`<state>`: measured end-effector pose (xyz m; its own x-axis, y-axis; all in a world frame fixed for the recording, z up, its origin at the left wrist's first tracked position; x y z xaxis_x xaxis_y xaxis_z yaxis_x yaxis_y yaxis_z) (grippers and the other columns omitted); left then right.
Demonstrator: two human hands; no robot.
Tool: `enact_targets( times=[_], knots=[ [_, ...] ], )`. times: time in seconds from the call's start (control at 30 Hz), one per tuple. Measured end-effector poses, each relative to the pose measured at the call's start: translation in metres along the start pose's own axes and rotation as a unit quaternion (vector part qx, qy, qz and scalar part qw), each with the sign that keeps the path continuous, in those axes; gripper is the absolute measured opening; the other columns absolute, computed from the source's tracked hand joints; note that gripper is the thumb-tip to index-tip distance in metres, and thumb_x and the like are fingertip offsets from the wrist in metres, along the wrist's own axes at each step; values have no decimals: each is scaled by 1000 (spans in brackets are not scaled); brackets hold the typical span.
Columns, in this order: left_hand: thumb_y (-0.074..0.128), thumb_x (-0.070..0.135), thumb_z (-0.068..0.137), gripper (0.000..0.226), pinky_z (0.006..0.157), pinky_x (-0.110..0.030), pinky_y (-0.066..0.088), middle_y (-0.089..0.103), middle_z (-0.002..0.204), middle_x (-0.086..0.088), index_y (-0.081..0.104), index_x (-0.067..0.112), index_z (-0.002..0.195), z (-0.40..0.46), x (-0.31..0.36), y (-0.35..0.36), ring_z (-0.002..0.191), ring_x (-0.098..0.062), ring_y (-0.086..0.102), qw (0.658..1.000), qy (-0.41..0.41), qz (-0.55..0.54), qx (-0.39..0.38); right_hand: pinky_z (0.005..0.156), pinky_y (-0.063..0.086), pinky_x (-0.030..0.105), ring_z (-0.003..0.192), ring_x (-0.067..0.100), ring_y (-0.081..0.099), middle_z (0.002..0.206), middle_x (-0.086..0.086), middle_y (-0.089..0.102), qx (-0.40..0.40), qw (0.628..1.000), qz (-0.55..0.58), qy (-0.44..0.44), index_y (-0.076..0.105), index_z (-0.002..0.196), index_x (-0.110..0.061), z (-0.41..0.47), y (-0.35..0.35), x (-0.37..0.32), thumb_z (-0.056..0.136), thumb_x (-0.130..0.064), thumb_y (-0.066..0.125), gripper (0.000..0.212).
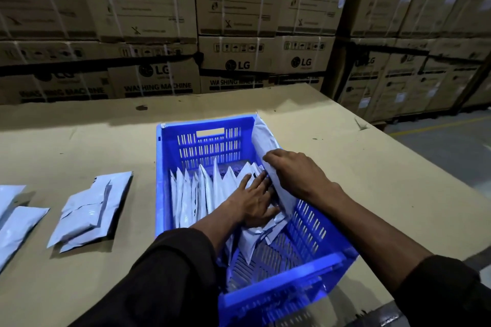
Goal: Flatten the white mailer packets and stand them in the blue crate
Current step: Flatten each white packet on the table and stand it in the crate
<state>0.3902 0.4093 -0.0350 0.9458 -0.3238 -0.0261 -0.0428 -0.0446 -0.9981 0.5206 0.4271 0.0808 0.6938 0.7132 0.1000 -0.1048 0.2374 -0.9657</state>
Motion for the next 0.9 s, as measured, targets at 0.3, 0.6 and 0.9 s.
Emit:
enact_targets(
  times=[0.3,0.6,0.9],
  knots=[
    [-5,69,88,93,124,-58,0,38,157,-10,44,21,151,18,-14,-1,152,-28,20,998,36,42,30,66,40,39,96,42,61,125,10,58,-35,999,-19,-2,54,124,-13,4,9,8,87,-6,51,37],
    [5,57,96,77,121,-66,2,56,144,-5,63,19,128,7,-12,-6,147,-22,34,999,27,37,-25,62,38,40,93,44,61,140,7,46,-60,997,-39,7,47,129,-15,10,22,0,88,-3,48,42],
    [22,53,101,54,111,-79,-10,46,153,0,52,34,143,-12,-20,-14,150,-30,26,995,-38,38,-79,87,49,49,115,46,59,145,32,39,-198,975,5,96,1,157,-4,16,86,-19,97,-11,50,77]
  ],
)
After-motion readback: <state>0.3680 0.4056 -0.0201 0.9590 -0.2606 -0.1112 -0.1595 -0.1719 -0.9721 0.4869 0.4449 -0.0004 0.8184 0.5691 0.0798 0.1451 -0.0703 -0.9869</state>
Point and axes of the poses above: each hand's wrist, its own z-axis towards the middle knuckle, its own y-axis out of the palm, x = y × z, the point moved 2 cm from there along z, towards the middle knuckle
